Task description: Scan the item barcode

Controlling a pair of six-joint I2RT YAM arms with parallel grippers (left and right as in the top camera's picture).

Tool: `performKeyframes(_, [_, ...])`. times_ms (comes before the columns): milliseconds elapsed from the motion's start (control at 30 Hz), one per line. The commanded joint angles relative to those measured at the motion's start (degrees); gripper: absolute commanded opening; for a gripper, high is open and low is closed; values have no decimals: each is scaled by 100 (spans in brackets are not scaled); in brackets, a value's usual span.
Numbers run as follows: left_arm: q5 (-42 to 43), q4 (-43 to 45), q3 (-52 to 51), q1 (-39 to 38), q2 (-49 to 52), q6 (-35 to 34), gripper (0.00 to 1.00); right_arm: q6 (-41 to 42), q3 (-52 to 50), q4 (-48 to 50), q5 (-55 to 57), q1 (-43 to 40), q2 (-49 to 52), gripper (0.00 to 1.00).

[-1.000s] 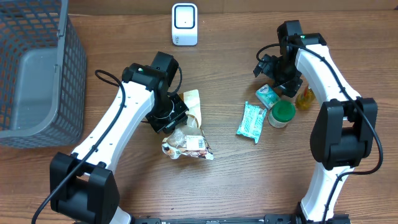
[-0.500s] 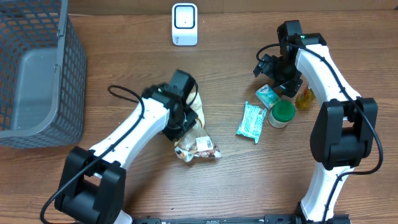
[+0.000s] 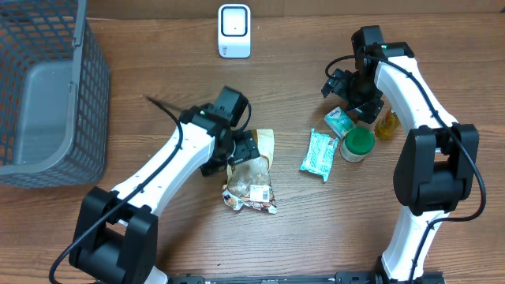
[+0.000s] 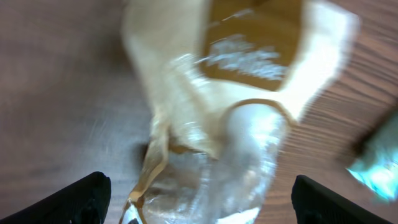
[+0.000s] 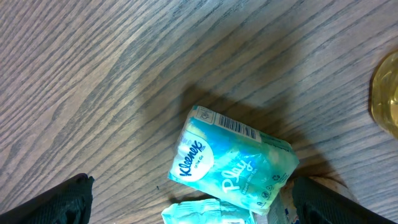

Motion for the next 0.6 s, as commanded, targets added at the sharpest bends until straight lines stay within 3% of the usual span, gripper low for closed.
performKeyframes(0, [52,-24,378,22,-98,1816,94,-24,153,17,-9,-22,-125,100])
performKeyframes(267, [-411,48,372,22,168,2437,86,-24,153,17,-9,-22,-125,100])
performKeyframes(567, [-326,33,367,22,645,2227,84,-24,153,17,-9,-22,-125,100])
